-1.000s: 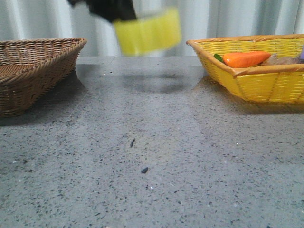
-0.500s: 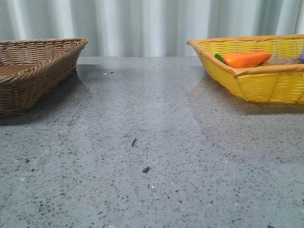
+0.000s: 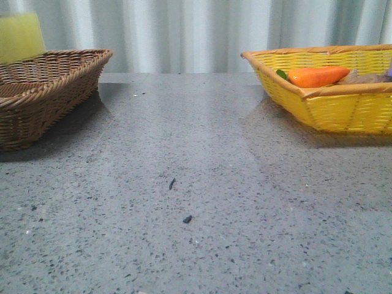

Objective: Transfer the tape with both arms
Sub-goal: 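Lift the tape roll with the left gripper and drop it into the brown basket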

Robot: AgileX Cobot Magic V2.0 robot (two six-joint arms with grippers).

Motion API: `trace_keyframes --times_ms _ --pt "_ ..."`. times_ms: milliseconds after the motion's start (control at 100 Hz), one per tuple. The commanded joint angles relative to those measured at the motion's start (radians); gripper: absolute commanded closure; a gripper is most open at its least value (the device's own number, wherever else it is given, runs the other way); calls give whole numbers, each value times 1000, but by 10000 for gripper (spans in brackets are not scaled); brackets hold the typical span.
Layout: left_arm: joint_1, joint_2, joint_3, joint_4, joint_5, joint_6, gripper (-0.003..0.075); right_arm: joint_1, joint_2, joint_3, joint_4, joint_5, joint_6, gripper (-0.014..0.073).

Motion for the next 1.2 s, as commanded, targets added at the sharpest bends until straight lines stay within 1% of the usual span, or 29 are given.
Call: trace_keyframes --times_ms 0,10,50,100,140,190,260,320,380,400,450,490,580,650,730,830,930,1030,1120,1190 --pt "0 -48 -9 -45 -95 -15 386 0 14 -24 -3 -89 -6 636" --pt "0 -48 -9 -45 -95 -15 357 0 14 -24 -3 -89 -6 636" --pt "0 -50 -12 -66 -97 -15 283 0 14 -24 -3 -89 -6 636" --pt "0 -63 -21 -100 -97 -15 229 0 14 -24 -3 -89 -6 636" --pt "0 -74 -36 -122 -102 -15 216 0 14 -24 -3 -89 -6 636" --pt "0 -99 -59 -153 -117 -15 228 0 14 -24 -3 -89 -6 636" --pt "0 -148 -89 -207 -153 -15 283 0 14 -24 -3 -89 -6 636" --pt "-2 -206 -95 -251 -205 0 362 0 12 -24 -3 -85 -6 636" --pt "-17 -282 -95 -289 -268 66 444 0 10 -24 -8 -76 -6 636" --pt "-24 -308 -93 -294 -282 96 461 0 7 -24 -10 -73 -6 636" --pt "-42 -365 -93 -294 -289 157 517 0 -5 -19 -22 -73 -6 636" --pt "-57 -406 -85 -294 -280 190 545 0 -24 -6 -39 -88 -6 636" --pt "-90 -521 -31 -294 -274 199 593 0 -90 47 -102 -144 -6 636" --pt "-113 -614 55 -294 -289 199 610 0 -154 110 -164 -204 -6 636" --pt "-134 -727 202 -294 -320 201 627 0 -226 191 -233 -271 -6 636" --pt "-146 -847 411 -294 -356 201 627 0 -300 282 -247 -330 -6 636" --pt "-146 -954 629 -299 -395 201 627 0 -351 340 -247 -333 -6 636" --pt "-146 -1043 828 -352 -438 201 627 0 -377 361 -247 -333 -6 636" --pt "-146 -1106 944 -392 -456 201 627 0 -378 361 -247 -316 -6 636" --pt "-146 -1138 996 -418 -467 201 627 0 -378 361 -247 -311 -6 636"
